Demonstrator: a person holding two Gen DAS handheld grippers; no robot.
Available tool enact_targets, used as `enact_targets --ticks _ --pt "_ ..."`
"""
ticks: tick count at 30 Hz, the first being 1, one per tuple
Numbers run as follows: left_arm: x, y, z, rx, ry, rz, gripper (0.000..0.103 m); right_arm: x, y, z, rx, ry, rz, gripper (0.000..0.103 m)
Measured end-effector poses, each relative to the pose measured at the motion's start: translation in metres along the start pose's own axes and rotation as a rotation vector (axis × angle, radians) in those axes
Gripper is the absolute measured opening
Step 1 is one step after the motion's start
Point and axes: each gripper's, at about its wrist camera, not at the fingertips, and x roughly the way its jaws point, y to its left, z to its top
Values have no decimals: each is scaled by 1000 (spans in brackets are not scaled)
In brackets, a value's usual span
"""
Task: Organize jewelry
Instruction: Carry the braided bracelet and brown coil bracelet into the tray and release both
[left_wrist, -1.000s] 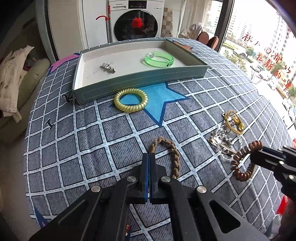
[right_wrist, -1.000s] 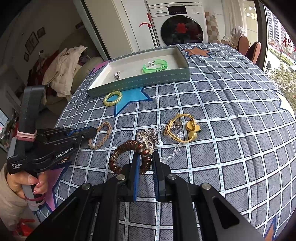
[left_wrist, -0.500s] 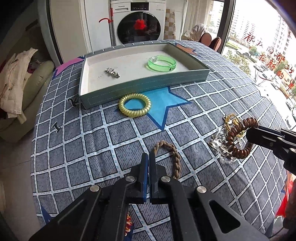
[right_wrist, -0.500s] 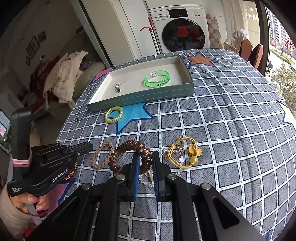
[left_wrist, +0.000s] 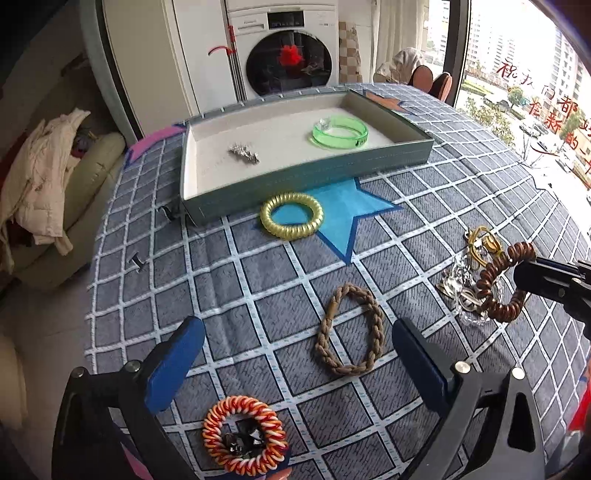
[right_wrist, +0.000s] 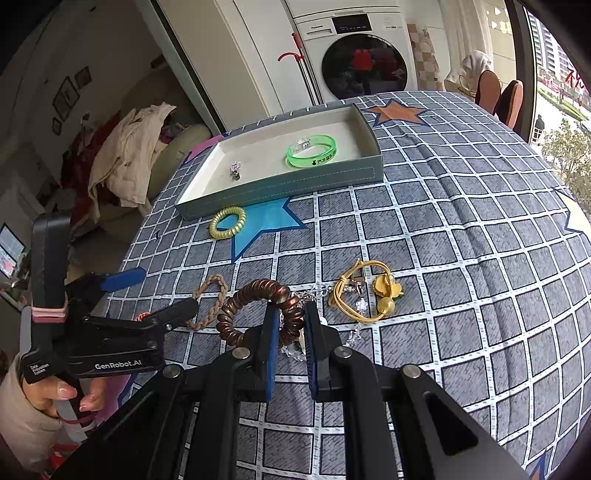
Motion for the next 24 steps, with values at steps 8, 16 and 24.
enact_targets --ticks 8,16,24 --pt "15 -3 3 65 45 24 99 -4 -1 0 2 -10 2 14" --pt "29 -7 2 75 118 -140 40 -6 -3 1 8 -15 1 14" --pt "14 -2 5 5 74 -198 25 -7 -5 14 0 -21 -7 14"
